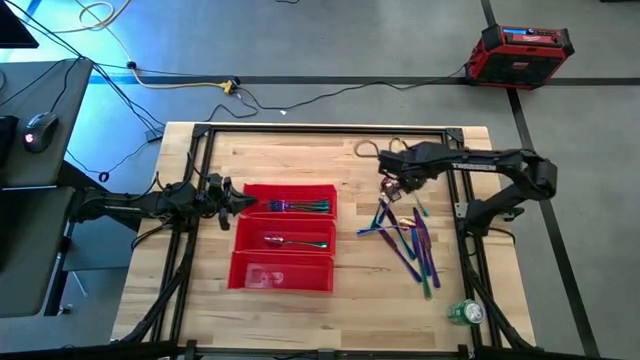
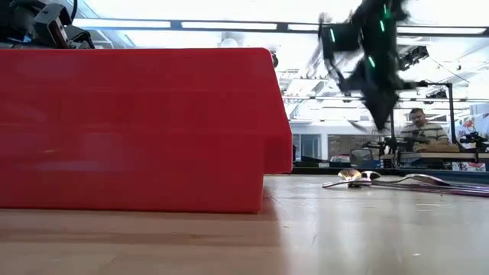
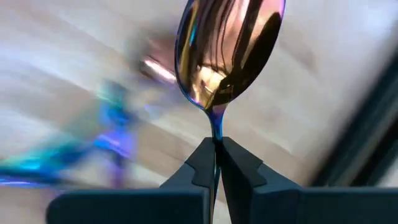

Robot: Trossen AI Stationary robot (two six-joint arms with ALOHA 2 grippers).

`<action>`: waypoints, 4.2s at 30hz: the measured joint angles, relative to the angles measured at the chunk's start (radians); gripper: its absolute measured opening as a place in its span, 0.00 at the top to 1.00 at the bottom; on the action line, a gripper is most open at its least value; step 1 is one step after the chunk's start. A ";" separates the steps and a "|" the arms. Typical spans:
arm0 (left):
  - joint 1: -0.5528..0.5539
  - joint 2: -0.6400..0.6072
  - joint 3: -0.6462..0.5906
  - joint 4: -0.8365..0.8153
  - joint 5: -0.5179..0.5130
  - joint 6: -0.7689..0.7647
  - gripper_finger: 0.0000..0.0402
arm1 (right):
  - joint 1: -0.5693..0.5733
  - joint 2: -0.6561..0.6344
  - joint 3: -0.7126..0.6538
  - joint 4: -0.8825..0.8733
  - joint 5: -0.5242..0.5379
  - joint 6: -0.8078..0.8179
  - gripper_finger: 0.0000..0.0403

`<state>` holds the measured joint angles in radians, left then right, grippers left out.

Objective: Sort silverware
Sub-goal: Put the purple spoon into the center red bin

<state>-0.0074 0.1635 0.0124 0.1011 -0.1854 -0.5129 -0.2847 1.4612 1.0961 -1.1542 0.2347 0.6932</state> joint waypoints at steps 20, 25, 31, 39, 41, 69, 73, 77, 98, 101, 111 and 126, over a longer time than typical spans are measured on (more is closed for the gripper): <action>0.000 0.000 0.000 -0.003 -0.007 0.017 1.00 | 0.408 0.706 1.024 0.253 -0.163 -0.331 1.00; -0.001 0.000 0.000 -0.024 0.007 0.016 1.00 | 0.419 0.892 1.245 0.111 -0.165 -0.376 1.00; -0.023 0.000 0.000 -0.043 0.002 0.016 1.00 | 0.407 0.933 1.186 0.115 -0.199 -0.388 1.00; -0.042 0.000 0.000 -0.044 -0.033 0.016 1.00 | 0.399 0.940 1.146 0.133 -0.185 -0.446 0.97; -0.042 0.000 0.000 -0.045 -0.034 0.016 1.00 | 0.399 0.943 1.146 0.135 -0.181 -0.466 0.94; -0.079 0.000 0.000 -0.051 -0.034 0.008 1.00 | 0.663 0.777 1.135 -0.419 0.209 -0.079 0.74; -0.103 0.001 0.000 -0.056 -0.034 0.008 1.00 | 0.678 0.674 0.889 -0.359 0.184 0.031 0.75; -0.136 0.007 0.000 -0.061 -0.035 0.000 1.00 | 0.662 0.480 0.549 -0.332 0.185 0.254 0.78; -0.219 0.010 0.000 -0.026 -0.142 -0.007 1.00 | 0.173 -0.112 -0.505 0.688 0.034 0.496 0.60; -0.225 0.010 0.000 -0.025 -0.147 -0.007 1.00 | 0.137 -0.094 -0.519 0.680 0.050 0.503 0.58; -0.225 0.010 0.000 -0.025 -0.158 -0.008 1.00 | 0.043 0.001 -0.519 0.754 0.056 0.447 0.71; -0.232 0.010 0.000 -0.026 -0.158 -0.010 1.00 | 0.147 -0.027 -0.352 0.476 0.210 0.364 1.00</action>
<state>-0.2394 0.1730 0.0128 0.0747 -0.3435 -0.5232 -0.1379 1.4345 0.7438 -0.6782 0.4450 1.0567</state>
